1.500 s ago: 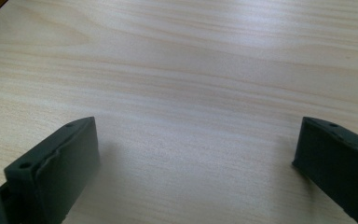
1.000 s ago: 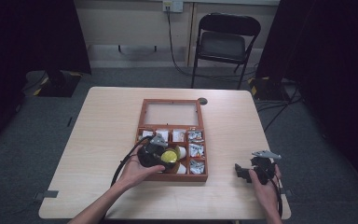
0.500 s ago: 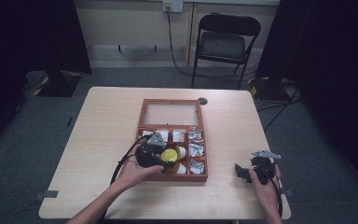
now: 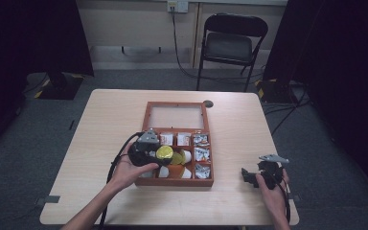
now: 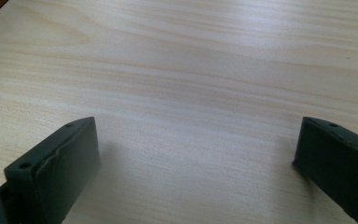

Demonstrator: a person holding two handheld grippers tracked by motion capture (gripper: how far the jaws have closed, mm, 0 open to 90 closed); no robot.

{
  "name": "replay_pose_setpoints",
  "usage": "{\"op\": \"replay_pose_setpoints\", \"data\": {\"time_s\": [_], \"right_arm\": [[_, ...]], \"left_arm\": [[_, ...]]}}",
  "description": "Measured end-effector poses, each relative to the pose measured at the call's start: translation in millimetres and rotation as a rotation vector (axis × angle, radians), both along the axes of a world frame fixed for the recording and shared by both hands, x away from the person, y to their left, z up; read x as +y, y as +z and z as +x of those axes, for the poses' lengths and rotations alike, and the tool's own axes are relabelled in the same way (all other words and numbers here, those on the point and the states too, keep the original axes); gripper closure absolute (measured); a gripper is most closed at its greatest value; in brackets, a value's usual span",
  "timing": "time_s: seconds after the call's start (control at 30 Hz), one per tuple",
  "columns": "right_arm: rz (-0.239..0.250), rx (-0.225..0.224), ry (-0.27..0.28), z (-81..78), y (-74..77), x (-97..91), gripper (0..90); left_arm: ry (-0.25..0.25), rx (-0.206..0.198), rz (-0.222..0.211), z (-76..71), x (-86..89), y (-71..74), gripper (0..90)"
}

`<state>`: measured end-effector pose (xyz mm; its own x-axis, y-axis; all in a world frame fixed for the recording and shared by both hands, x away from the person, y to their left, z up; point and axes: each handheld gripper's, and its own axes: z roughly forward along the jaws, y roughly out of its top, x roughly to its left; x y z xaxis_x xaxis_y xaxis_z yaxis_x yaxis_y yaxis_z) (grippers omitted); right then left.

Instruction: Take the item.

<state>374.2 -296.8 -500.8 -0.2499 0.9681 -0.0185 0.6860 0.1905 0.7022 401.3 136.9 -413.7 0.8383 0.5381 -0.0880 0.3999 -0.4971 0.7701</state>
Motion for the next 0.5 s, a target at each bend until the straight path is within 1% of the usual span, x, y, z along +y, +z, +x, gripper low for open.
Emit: {"op": "replay_pose_setpoints", "data": {"time_s": [0.17,0.27,0.33,0.43,0.5], "right_arm": [[0.0,0.0,0.0,0.0,0.0,0.0,0.0],[0.0,0.0,0.0,0.0,0.0,0.0,0.0],[0.0,0.0,0.0,0.0,0.0,0.0,0.0],[0.0,0.0,0.0,0.0,0.0,0.0,0.0],[0.0,0.0,0.0,0.0,0.0,0.0,0.0]], "left_arm": [[0.013,-0.004,-0.017,2.1,8.0,4.4,37.8],[0.022,-0.004,-0.022,2.6,10.5,4.5,37.9],[0.028,-0.007,-0.018,3.7,12.9,4.9,37.9],[0.036,-0.01,-0.03,4.5,17.1,6.8,37.9],[0.041,-0.009,-0.029,4.6,18.5,7.7,37.9]]}}
